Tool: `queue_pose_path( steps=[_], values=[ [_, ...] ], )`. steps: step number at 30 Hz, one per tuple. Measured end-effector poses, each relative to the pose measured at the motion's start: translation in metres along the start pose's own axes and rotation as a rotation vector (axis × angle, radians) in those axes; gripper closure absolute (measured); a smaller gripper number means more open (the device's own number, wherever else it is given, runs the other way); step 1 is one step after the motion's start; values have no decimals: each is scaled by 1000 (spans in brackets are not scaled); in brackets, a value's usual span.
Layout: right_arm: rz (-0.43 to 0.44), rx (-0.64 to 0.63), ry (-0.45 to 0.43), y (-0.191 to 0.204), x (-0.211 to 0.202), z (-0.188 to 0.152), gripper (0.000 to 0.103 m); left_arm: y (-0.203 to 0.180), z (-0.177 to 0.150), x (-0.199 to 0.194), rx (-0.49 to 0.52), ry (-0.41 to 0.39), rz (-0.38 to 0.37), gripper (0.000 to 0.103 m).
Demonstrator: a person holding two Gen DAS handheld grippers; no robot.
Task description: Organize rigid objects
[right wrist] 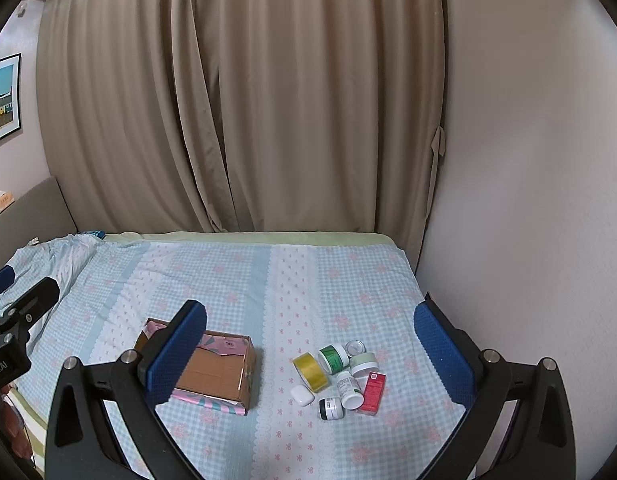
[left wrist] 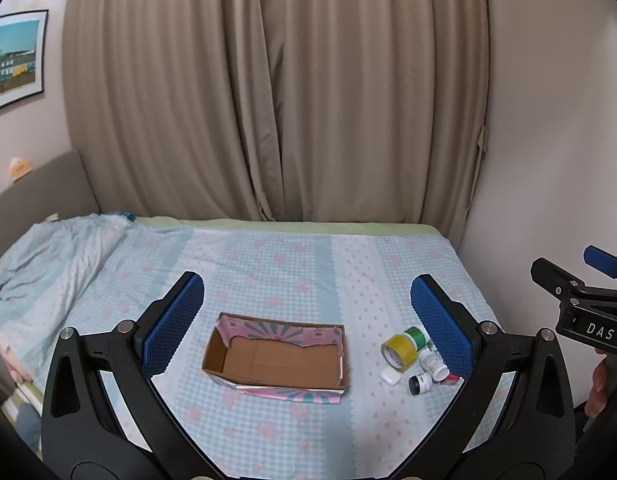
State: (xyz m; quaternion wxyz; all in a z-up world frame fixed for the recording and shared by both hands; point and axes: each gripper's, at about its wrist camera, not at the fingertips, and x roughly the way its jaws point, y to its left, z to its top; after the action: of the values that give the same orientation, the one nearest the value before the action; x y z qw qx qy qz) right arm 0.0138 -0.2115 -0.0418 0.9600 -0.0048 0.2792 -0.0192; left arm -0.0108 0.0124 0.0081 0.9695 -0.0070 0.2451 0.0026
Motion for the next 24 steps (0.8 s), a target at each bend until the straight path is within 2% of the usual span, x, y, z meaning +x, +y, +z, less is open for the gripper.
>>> queue_pose_path(
  steps=[24],
  values=[
    [-6,-3,-3,4,-2,-2,0,1,0,2,-1,-2,-2,0]
  ],
)
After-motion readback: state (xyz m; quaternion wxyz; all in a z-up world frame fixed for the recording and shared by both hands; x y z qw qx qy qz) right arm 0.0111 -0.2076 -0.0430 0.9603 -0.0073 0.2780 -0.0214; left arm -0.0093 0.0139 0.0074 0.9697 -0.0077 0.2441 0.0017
